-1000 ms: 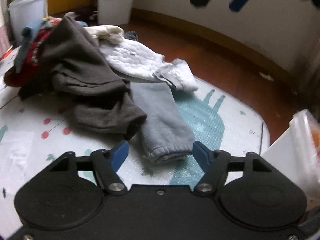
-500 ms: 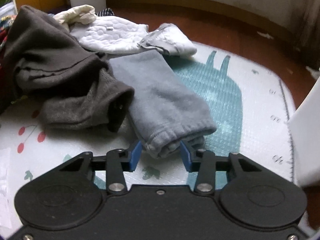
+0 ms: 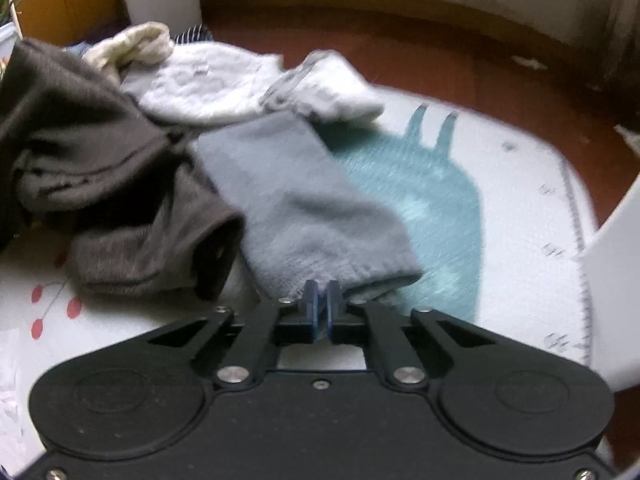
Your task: Fold clothes
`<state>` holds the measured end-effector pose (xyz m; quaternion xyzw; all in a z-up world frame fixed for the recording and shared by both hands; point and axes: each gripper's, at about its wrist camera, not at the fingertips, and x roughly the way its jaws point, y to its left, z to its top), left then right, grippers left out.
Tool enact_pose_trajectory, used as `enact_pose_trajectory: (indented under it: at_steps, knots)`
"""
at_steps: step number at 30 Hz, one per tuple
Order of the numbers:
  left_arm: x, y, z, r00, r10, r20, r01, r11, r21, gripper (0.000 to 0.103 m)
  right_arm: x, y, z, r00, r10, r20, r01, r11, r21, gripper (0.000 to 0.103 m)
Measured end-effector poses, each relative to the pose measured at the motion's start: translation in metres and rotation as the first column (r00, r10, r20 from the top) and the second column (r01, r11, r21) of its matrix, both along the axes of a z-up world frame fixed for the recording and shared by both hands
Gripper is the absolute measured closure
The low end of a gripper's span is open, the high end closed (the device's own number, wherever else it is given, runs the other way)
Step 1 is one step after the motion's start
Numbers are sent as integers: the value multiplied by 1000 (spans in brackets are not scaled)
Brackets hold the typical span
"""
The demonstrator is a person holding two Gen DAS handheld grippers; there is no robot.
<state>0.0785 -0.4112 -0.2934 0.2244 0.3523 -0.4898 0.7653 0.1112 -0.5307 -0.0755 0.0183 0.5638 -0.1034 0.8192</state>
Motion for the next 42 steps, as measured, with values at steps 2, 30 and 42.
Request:
enact_pose_trajectory:
  at_steps: [2,30,42]
  knots:
    - [-3,10,21,1000,-15,-16,15,999,-37,103,-2,-6,3,1000,-9,8,9,1000,-2,0]
    - [-37,159,152,981,105,162,-95,993,-65,38,-9,59,36,976,217,34,-211,969,-125,0]
    - [-24,105,18,972,-136,192,107,983,150,59,-16,28,-23,968,202,-151,-222,965,-136,0]
